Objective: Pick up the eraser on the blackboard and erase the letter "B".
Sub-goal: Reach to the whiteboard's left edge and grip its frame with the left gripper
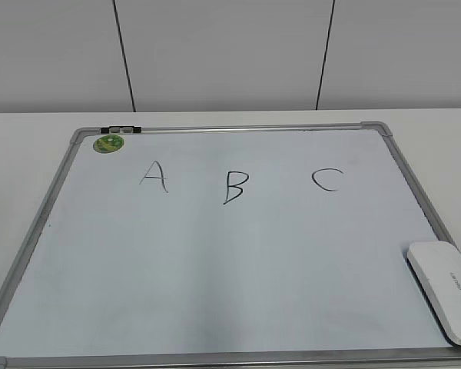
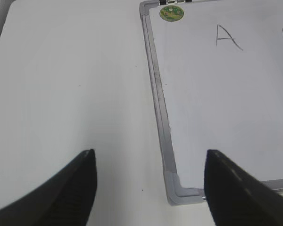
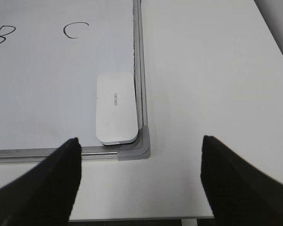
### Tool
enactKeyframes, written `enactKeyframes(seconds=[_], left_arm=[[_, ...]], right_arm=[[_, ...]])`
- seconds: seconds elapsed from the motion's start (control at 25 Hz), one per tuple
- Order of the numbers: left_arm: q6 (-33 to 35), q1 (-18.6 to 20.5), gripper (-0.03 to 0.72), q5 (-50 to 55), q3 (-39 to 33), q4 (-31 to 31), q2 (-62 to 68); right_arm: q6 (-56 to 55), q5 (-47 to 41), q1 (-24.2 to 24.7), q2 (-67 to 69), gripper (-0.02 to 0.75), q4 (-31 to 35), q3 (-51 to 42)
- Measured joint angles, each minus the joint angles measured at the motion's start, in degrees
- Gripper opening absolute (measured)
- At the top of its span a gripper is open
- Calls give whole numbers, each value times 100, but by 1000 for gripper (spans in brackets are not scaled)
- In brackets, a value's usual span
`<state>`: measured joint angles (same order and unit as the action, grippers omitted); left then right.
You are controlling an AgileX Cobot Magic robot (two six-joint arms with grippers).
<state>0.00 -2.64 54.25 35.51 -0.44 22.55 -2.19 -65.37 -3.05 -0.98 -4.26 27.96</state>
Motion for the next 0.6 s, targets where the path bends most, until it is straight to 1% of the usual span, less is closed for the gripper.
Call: enactKeyframes(seconds=[0.28,0.44,0.6], left_arm=[[0,0,496,-688,402,-24,2244],[0,0,490,-845,874,-89,3673],[0,0,488,-868,1513,-122,5025]], right_arm=[[0,0,0,0,587,0,0],[0,0,0,0,587,0,0],[0,0,0,0,587,0,0]])
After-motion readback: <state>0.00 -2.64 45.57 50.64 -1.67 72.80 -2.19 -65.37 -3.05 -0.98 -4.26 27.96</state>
